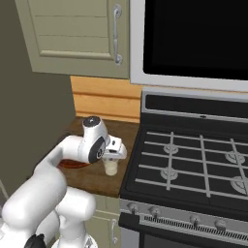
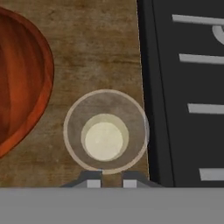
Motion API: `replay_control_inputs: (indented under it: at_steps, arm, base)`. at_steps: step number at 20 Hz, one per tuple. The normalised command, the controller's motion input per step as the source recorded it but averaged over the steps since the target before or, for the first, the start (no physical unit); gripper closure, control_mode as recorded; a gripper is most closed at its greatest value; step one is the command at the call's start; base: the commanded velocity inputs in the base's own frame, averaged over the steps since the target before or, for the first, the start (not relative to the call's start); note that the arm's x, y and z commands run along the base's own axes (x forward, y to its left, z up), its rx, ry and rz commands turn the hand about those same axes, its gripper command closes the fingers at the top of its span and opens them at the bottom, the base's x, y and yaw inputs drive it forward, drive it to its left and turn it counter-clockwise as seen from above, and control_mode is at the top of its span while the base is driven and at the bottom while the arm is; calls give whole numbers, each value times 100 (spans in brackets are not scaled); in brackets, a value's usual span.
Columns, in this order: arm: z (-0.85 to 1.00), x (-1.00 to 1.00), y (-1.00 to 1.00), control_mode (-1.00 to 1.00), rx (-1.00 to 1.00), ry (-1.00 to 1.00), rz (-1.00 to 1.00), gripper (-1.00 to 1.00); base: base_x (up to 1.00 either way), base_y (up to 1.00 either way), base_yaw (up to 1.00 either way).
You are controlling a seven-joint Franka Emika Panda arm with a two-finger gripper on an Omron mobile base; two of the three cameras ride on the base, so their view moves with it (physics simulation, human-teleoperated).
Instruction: Grab a lemon wedge from the fridge and one ice cube from the ice bowl, and put them in the glass of lemonade.
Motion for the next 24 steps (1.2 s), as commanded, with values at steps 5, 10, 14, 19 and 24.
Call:
replay_control_inputs:
  at_steps: [5, 10, 14, 19, 24]
  arm:
    - [0, 34, 0, -100, 0, 0, 0, 100]
    - [0, 45, 0, -100, 0, 0, -1, 100]
    - [0, 42, 0, -100, 0, 0, 0, 100]
    - [-3, 32, 0, -100, 0, 0, 0, -100]
    - [70, 0, 0, -100, 0, -16, 0, -100]
  base:
    - [0, 0, 0]
    - [0, 0, 0]
    - [0, 0, 0]
    - [0, 0, 0]
    - [0, 0, 0]
